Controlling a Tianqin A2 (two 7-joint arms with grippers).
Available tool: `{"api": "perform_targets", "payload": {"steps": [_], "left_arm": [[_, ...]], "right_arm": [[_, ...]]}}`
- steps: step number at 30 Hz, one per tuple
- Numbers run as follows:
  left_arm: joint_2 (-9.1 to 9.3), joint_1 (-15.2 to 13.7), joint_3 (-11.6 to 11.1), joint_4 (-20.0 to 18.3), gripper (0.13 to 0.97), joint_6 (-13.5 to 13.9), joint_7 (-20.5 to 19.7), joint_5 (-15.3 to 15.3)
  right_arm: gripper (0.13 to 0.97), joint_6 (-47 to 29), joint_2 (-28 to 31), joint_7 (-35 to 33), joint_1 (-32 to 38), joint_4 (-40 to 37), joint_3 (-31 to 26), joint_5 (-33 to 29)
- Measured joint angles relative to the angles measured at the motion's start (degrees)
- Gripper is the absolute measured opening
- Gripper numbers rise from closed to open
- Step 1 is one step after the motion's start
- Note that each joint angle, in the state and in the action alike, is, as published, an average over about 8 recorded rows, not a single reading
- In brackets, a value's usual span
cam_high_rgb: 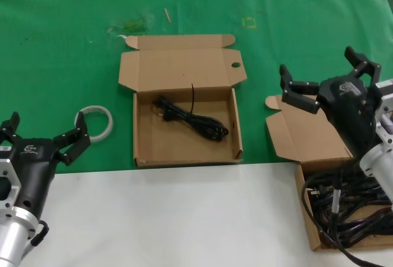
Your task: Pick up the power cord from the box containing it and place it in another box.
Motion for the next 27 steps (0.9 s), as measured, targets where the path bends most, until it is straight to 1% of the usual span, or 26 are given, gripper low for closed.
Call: {"api": "perform_targets", "payload": {"steps": [1, 9, 13, 21, 27], "left_arm": [[0.00, 0.00, 0.01, -0.01, 0.777, -0.01, -0.01, 0.01], [-0.01, 0.03, 0.09, -0.09, 0.902, -0.10, -0.11, 0.07], [-0.02, 0.04, 0.14, -0.13, 0.902, -0.14, -0.16, 0.10], [-0.03, 0.07, 0.22, -0.21, 0.961, -0.23, -0.26, 0.17], [-0.03, 0.08, 0.28, -0.26, 0.964, -0.29, -0.33, 0.21]], "right_arm": [[0.966, 0.41, 0.01, -0.28, -0.33, 0.06, 0.01, 0.31], [0.966, 3.67, 0.05, -2.47, -2.91, 0.53, 0.05, 2.74], [0.966, 5.33, 0.07, -3.59, -4.22, 0.77, 0.07, 3.98], [0.966, 8.61, 0.12, -5.79, -6.83, 1.25, 0.12, 6.43], [0.966, 10.96, 0.15, -7.39, -8.70, 1.59, 0.15, 8.19]]}}
